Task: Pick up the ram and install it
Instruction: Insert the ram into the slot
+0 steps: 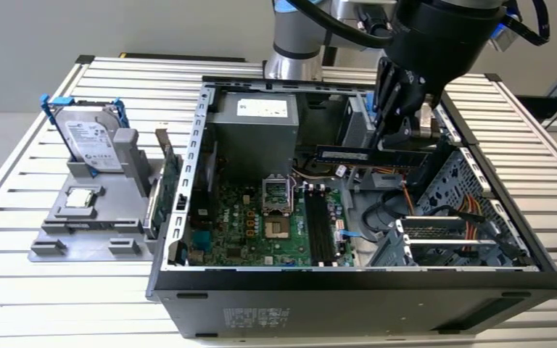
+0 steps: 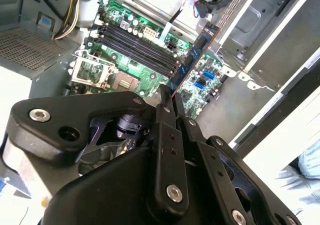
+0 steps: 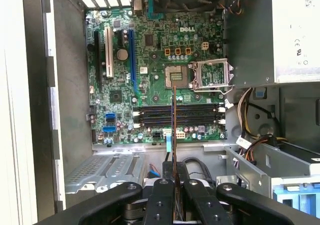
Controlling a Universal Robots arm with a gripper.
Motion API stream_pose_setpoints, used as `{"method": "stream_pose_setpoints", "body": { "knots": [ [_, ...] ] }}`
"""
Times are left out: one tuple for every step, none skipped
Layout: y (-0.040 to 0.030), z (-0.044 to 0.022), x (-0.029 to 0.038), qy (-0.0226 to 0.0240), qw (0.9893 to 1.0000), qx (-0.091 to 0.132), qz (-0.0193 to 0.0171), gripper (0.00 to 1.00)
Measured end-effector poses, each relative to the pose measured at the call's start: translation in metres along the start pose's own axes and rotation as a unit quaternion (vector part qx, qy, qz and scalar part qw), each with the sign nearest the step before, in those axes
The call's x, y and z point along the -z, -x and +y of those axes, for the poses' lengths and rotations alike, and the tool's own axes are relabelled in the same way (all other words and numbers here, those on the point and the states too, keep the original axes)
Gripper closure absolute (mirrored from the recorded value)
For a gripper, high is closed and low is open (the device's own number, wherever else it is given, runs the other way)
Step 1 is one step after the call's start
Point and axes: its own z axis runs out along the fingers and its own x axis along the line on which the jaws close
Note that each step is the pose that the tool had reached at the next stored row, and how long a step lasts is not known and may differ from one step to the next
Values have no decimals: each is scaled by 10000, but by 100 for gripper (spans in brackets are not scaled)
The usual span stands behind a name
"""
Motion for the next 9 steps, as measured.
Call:
{"method": "stream_pose_setpoints", "body": {
  "knots": [
    [0,0,0,0,10000,3,0,100],
    [0,0,0,0,10000,5,0,100],
    [0,-1,0,0,10000,6,0,100],
    [0,-1,0,0,10000,6,0,100],
    [0,0,0,0,10000,6,0,100],
    [0,0,0,0,10000,6,0,100],
    [0,0,0,0,10000,6,0,100],
    [0,0,0,0,10000,6,0,100],
    [0,0,0,0,10000,6,0,100]
  ]
}}
